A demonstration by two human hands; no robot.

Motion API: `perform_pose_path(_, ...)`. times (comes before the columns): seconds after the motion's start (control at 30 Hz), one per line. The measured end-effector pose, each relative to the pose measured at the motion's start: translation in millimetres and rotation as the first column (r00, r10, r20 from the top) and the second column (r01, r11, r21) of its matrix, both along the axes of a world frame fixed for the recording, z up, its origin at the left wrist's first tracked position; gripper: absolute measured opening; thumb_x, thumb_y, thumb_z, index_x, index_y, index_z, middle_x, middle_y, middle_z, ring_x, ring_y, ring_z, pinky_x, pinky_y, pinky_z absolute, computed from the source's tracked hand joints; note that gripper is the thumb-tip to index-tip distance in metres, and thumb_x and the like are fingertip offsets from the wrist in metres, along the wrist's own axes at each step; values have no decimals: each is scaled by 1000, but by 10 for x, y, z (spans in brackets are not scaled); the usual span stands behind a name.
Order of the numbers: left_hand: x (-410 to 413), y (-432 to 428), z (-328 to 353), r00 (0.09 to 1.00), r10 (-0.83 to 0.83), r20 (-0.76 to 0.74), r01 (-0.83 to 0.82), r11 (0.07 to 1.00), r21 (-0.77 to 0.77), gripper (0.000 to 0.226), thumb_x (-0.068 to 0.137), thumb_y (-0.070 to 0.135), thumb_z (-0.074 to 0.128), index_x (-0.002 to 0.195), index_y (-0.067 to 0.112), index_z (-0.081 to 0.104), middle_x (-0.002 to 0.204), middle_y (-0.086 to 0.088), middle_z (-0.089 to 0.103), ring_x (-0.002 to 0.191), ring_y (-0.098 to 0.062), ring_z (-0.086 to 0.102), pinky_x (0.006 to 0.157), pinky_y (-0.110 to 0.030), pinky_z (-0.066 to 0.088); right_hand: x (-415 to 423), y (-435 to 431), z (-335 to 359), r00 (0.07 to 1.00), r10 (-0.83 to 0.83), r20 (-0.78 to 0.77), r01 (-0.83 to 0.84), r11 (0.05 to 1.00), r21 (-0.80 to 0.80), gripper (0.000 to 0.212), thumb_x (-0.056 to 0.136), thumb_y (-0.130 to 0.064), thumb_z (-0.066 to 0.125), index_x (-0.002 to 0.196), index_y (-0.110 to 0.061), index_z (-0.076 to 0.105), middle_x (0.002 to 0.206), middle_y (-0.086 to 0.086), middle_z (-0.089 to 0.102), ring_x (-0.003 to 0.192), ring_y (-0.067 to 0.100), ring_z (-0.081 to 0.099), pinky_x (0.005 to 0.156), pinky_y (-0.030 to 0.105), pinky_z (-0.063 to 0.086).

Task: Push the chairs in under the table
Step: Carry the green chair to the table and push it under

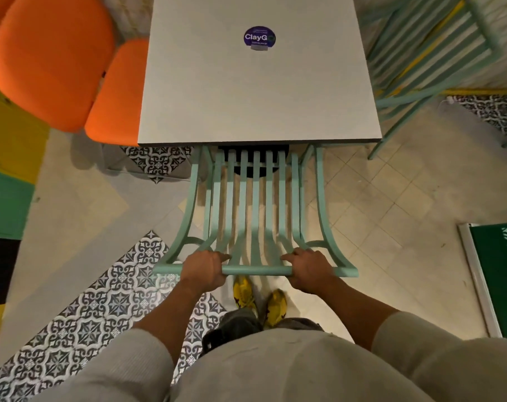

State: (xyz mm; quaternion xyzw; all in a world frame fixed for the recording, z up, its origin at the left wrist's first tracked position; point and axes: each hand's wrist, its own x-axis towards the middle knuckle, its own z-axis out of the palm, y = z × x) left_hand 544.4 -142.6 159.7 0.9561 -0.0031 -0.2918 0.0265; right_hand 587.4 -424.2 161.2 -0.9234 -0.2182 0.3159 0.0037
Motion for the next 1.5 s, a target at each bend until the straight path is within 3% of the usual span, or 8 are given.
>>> perform_pose_path(0.3, 429, 40, -6, 1000, -25, 4, 25, 999, -30, 54, 87, 48, 62, 141, 44, 63, 117, 3, 78, 103, -22, 74, 88, -36, 58, 396, 89, -21, 998, -49, 45, 50, 998, -27, 53, 93, -54, 63, 144, -40, 61, 136, -6, 68, 112, 26, 71, 95, 42, 57)
perform_pose_path(0.97, 586, -130, -35, 999, 27, 27, -26, 1000, -4, 49, 93, 55, 58, 141, 44, 63, 113, 4, 78, 101, -21, 74, 89, -36, 59, 698, -112, -25, 998, 34, 52, -35, 999, 20, 52, 93, -53, 60, 141, -35, 64, 131, -1, 69, 112, 29, 71, 94, 43, 56)
perform_pose_path(1.5, 574, -142, -125, 999, 48, 11, -48, 999, 22, 47, 93, 55, 60, 139, 45, 63, 110, 6, 77, 97, -19, 74, 87, -35, 60, 662, -149, -13, 998, -66, 2, 66, 996, 57, 44, 91, -52, 63, 127, -29, 73, 120, -2, 73, 107, 25, 71, 90, 39, 57)
